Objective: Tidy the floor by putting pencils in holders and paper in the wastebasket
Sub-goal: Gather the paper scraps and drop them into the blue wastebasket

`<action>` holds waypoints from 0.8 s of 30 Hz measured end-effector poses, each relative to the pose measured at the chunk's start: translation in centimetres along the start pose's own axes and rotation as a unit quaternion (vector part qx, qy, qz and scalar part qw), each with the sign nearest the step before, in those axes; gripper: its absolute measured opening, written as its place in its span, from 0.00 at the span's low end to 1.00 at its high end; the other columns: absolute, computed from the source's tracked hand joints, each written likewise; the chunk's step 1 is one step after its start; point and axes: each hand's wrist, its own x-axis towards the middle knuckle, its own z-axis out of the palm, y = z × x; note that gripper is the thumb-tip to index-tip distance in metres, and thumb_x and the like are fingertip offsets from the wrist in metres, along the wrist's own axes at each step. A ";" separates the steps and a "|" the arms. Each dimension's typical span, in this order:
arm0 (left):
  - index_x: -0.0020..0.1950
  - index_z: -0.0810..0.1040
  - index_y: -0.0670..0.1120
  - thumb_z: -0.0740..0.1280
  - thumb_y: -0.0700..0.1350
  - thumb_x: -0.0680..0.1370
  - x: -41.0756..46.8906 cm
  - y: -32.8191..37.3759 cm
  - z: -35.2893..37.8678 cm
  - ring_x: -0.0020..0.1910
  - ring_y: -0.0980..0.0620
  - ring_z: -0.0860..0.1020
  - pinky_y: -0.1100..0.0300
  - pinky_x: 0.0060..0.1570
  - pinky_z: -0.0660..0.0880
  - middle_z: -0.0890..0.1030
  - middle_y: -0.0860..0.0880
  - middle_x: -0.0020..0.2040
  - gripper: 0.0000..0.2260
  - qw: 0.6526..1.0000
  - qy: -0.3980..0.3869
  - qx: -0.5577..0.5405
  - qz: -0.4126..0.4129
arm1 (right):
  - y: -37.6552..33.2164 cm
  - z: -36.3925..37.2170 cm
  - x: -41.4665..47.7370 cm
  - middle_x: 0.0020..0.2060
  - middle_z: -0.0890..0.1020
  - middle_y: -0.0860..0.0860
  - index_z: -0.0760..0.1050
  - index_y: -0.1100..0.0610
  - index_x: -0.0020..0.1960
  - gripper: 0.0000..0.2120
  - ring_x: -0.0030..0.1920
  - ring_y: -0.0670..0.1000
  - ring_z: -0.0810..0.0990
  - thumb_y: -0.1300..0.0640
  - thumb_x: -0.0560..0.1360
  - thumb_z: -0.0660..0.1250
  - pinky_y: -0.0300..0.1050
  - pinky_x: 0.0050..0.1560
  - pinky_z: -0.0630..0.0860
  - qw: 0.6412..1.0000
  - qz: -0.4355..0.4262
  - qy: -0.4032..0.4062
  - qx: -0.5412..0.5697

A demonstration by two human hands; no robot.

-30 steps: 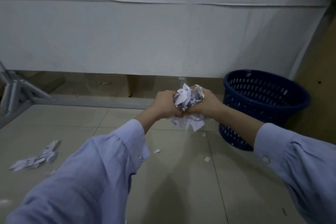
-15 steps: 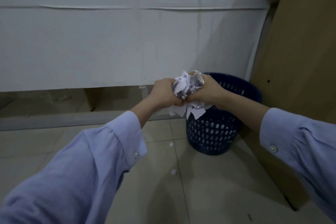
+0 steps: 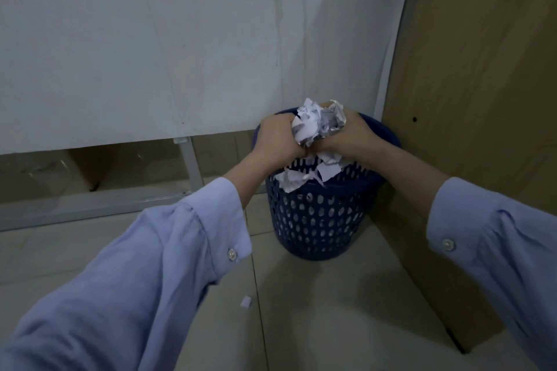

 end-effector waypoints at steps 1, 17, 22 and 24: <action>0.44 0.74 0.42 0.75 0.42 0.67 0.3 -0.1 0.4 0.42 0.49 0.74 0.61 0.33 0.66 0.76 0.49 0.38 0.12 1.000 -0.004 0.001 0.000 | 0.4 0.2 0.2 0.30 0.72 0.39 0.67 0.43 0.32 0.15 0.29 0.33 0.73 0.56 0.68 0.72 0.27 0.35 0.68 1.000 -0.003 0.008 -0.006; 0.45 0.74 0.40 0.68 0.41 0.73 1.9 -2.1 5.3 0.54 0.42 0.74 0.57 0.48 0.68 0.79 0.39 0.51 0.05 0.994 -0.055 0.092 -0.002 | 5.1 2.6 0.4 0.46 0.78 0.43 0.74 0.53 0.59 0.14 0.45 0.41 0.76 0.52 0.75 0.69 0.30 0.42 0.69 0.991 0.086 -0.062 0.076; 0.54 0.73 0.39 0.70 0.41 0.71 2.0 -2.4 6.2 0.56 0.43 0.72 0.58 0.45 0.66 0.75 0.38 0.56 0.15 0.995 -0.028 0.092 -0.011 | 5.1 2.2 -0.2 0.43 0.79 0.49 0.74 0.58 0.53 0.16 0.43 0.41 0.77 0.59 0.69 0.75 0.36 0.43 0.72 0.982 0.101 -0.056 0.150; 0.55 0.73 0.39 0.69 0.43 0.72 2.0 -2.4 6.4 0.54 0.43 0.72 0.59 0.44 0.66 0.75 0.39 0.56 0.14 0.995 -0.013 0.095 -0.010 | 5.0 2.1 -0.3 0.46 0.78 0.49 0.73 0.58 0.57 0.26 0.46 0.43 0.77 0.62 0.63 0.79 0.40 0.47 0.73 0.983 0.112 -0.055 0.138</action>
